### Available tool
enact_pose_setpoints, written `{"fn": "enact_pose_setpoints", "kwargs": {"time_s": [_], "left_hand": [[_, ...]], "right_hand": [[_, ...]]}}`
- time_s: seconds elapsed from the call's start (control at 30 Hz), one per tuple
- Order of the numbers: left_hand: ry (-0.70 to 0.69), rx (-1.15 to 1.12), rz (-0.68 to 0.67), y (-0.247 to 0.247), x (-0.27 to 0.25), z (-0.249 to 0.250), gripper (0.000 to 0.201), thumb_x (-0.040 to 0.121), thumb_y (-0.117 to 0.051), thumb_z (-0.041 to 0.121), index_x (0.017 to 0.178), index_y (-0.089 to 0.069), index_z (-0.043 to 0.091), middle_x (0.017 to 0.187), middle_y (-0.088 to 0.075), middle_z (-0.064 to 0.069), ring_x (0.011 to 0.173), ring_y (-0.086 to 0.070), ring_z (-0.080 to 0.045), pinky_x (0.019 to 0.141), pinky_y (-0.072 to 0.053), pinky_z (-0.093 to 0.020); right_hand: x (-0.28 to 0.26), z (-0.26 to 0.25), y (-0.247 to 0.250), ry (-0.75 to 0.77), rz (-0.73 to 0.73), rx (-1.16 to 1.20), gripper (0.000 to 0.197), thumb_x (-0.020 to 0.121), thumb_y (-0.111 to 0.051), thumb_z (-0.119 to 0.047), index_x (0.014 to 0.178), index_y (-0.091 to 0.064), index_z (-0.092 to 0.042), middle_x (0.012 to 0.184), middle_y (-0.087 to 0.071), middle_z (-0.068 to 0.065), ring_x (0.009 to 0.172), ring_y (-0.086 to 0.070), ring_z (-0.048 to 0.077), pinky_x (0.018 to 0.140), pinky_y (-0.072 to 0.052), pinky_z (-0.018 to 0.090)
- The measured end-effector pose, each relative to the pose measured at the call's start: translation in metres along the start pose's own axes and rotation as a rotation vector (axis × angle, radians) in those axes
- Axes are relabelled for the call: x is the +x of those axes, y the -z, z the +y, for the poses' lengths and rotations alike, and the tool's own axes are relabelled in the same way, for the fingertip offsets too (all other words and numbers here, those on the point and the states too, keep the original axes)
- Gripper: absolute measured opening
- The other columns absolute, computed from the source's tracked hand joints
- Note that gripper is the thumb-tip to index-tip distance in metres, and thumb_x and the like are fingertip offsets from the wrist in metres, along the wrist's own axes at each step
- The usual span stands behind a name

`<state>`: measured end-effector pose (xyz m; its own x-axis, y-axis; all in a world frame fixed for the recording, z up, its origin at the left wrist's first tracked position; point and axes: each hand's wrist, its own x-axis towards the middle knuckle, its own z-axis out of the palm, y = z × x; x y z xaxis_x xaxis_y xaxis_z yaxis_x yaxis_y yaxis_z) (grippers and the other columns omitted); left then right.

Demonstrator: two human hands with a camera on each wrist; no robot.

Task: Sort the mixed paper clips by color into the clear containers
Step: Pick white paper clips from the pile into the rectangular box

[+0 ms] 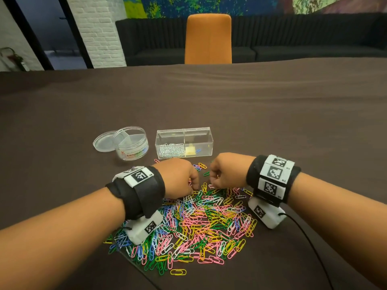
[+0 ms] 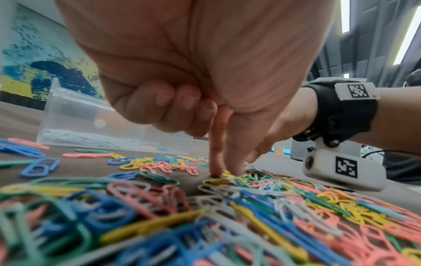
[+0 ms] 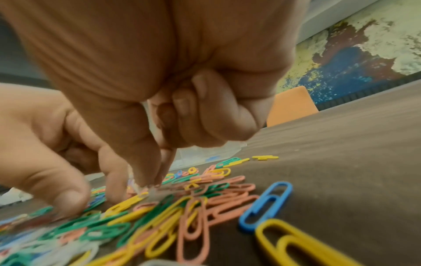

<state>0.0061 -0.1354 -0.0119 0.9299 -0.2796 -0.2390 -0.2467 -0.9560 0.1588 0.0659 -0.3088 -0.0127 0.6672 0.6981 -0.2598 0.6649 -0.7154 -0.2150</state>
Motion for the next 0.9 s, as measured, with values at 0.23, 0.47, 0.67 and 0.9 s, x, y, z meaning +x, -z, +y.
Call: {"fn": "enact_pose_setpoints", "kwargs": {"time_s": [0.23,0.47,0.67,0.9], "left_hand": [[-0.019,0.024,0.032,-0.003,0.002,0.014,0.024,0.086,-0.068,0.047,0.101,-0.071,0.028,0.086,-0.06,0.012,0.081,-0.056,-0.012,0.071,-0.043,-0.024],[0.001,-0.099,-0.002,-0.005,0.001,0.008,0.006,0.087,-0.066,0.025,0.092,-0.068,0.025,0.073,-0.055,0.017,0.068,-0.05,-0.001,0.057,-0.035,-0.015],[0.085,-0.503,-0.045,0.006,-0.003,-0.006,0.011,0.083,-0.075,0.021,0.077,-0.067,0.023,0.045,-0.049,0.017,0.046,-0.042,-0.001,0.053,-0.035,-0.02],[0.201,-1.061,-0.045,0.008,-0.007,-0.017,0.017,0.076,-0.081,0.007,0.067,-0.068,0.016,0.069,-0.07,-0.003,0.049,-0.034,-0.011,0.042,-0.022,-0.018]], "right_hand": [[-0.003,0.015,0.009,-0.018,0.02,0.217,0.005,0.084,-0.074,-0.022,0.079,-0.074,-0.022,0.066,-0.063,-0.017,0.063,-0.056,-0.001,0.064,-0.042,0.02],[-0.006,0.019,0.012,-0.048,0.037,0.244,0.008,0.09,-0.067,-0.021,0.085,-0.07,-0.016,0.067,-0.061,-0.015,0.058,-0.054,-0.004,0.061,-0.041,0.017],[-0.008,0.017,0.009,-0.089,-0.03,0.338,0.02,0.093,-0.052,-0.018,0.073,-0.054,-0.016,0.065,-0.05,-0.005,0.056,-0.042,0.009,0.054,-0.036,0.026],[-0.013,0.022,0.017,-0.066,-0.096,0.463,0.024,0.086,-0.073,-0.035,0.078,-0.064,-0.014,0.049,-0.049,-0.01,0.042,-0.042,0.008,0.045,-0.038,0.018]]}}
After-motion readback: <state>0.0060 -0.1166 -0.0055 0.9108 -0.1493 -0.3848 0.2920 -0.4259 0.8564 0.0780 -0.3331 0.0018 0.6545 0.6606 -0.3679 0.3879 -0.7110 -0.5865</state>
